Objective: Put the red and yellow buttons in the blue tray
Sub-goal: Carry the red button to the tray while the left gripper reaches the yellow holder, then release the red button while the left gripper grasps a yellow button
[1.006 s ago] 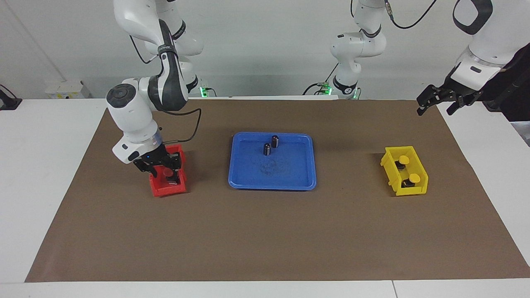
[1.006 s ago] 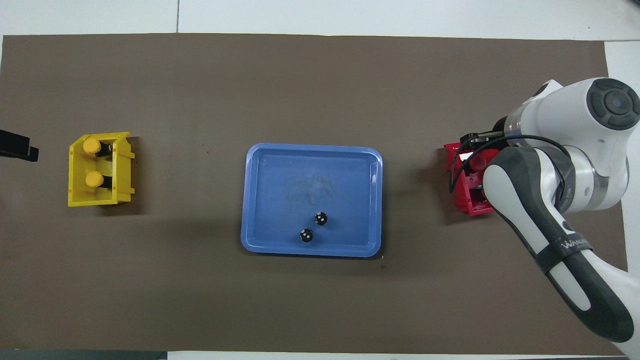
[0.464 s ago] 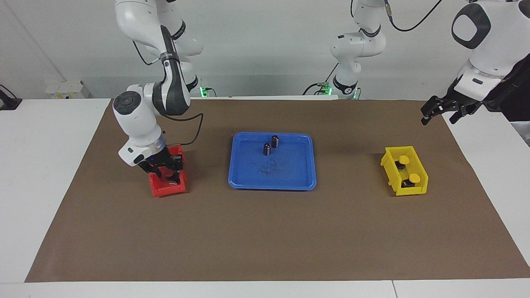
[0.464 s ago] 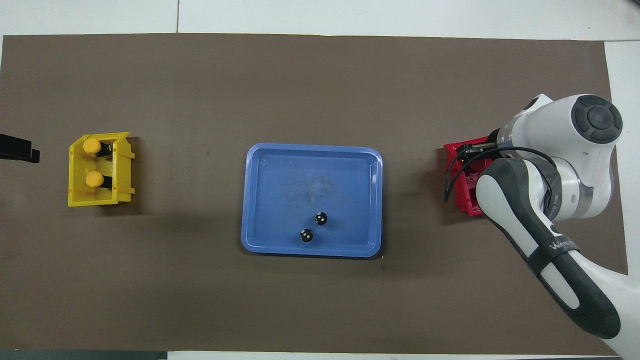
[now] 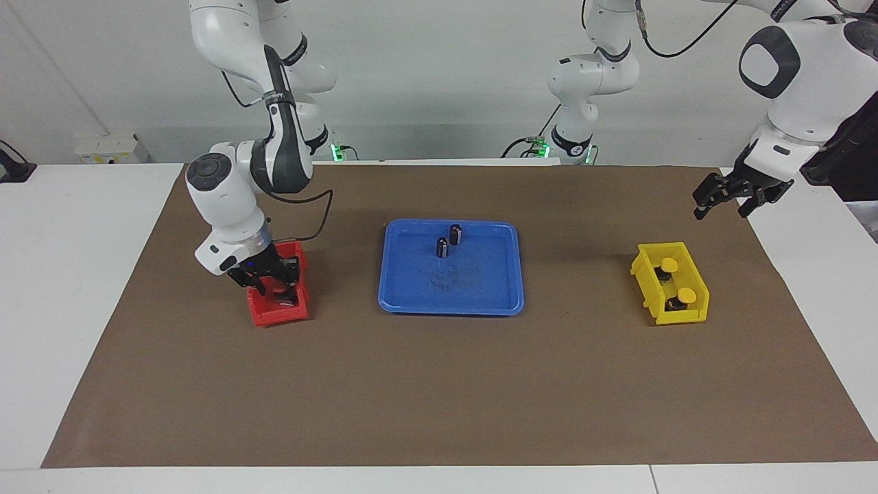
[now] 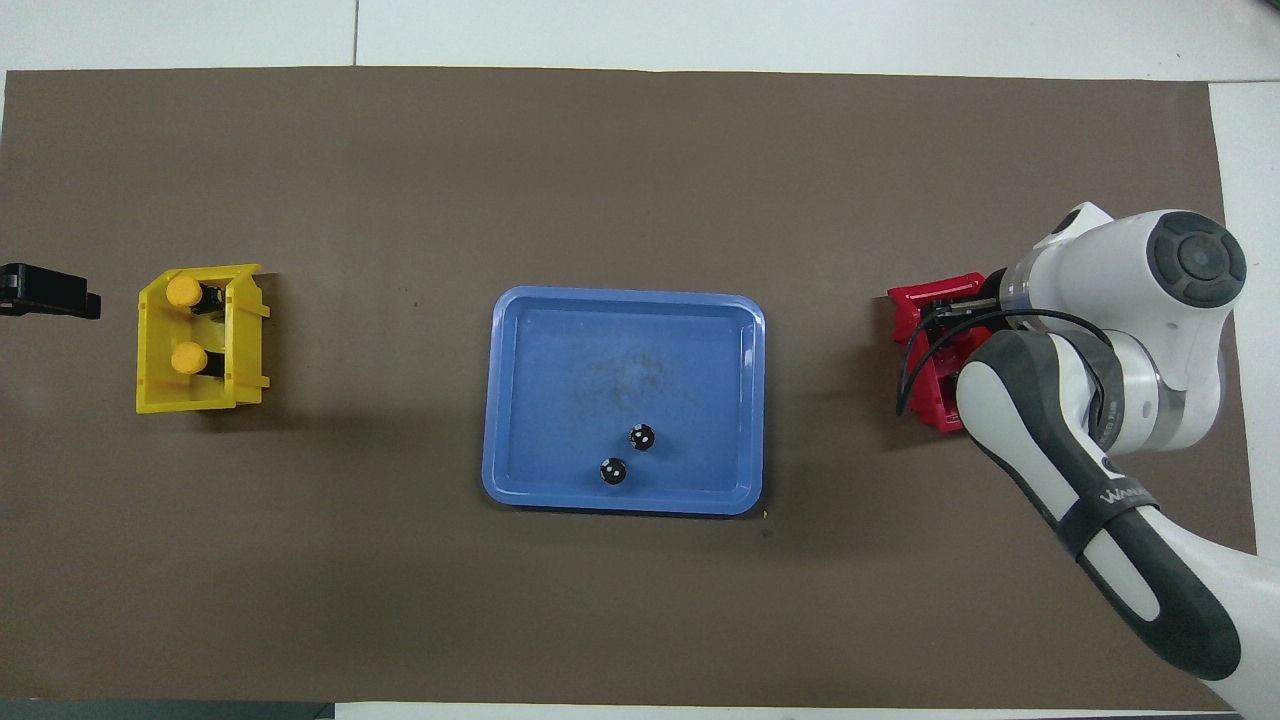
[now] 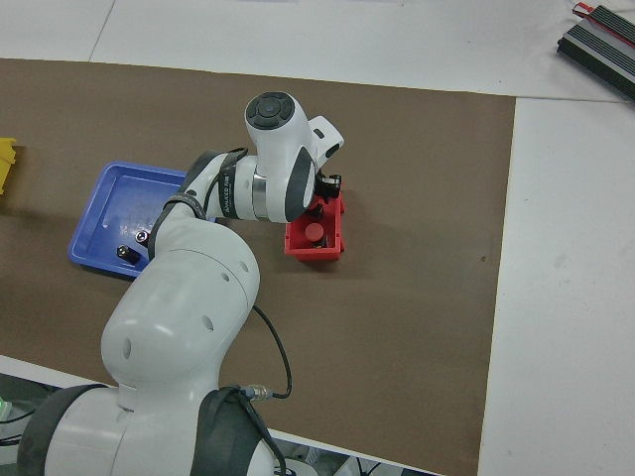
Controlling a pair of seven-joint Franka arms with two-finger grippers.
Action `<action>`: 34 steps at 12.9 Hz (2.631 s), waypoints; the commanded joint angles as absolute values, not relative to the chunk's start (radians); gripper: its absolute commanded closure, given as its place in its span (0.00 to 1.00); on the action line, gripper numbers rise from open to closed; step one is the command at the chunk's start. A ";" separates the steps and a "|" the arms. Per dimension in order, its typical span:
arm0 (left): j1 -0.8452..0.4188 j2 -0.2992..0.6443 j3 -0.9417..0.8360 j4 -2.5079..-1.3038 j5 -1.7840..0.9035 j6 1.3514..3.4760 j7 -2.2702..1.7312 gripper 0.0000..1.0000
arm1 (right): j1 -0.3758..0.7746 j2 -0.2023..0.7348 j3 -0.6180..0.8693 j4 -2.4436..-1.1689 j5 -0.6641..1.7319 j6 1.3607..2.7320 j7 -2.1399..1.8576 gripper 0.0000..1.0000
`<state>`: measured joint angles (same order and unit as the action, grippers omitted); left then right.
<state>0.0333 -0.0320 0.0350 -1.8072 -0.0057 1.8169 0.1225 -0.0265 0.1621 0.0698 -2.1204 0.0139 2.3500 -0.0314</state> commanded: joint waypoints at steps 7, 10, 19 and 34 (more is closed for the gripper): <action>0.084 -0.025 0.026 -1.868 0.018 1.916 0.173 0.19 | -0.022 0.179 0.078 -1.869 0.009 2.049 -0.058 0.75; 0.084 0.000 0.026 -1.881 0.018 1.948 0.192 0.28 | 0.069 0.274 0.078 -1.584 0.008 1.832 0.079 0.75; 0.069 0.149 0.025 -1.940 0.018 2.190 0.201 0.37 | 0.502 0.494 0.078 -1.572 -0.104 2.151 0.784 0.75; 0.041 0.230 0.025 -2.000 0.017 2.359 0.195 0.37 | 0.194 0.118 0.071 -1.843 -0.061 1.931 0.338 0.00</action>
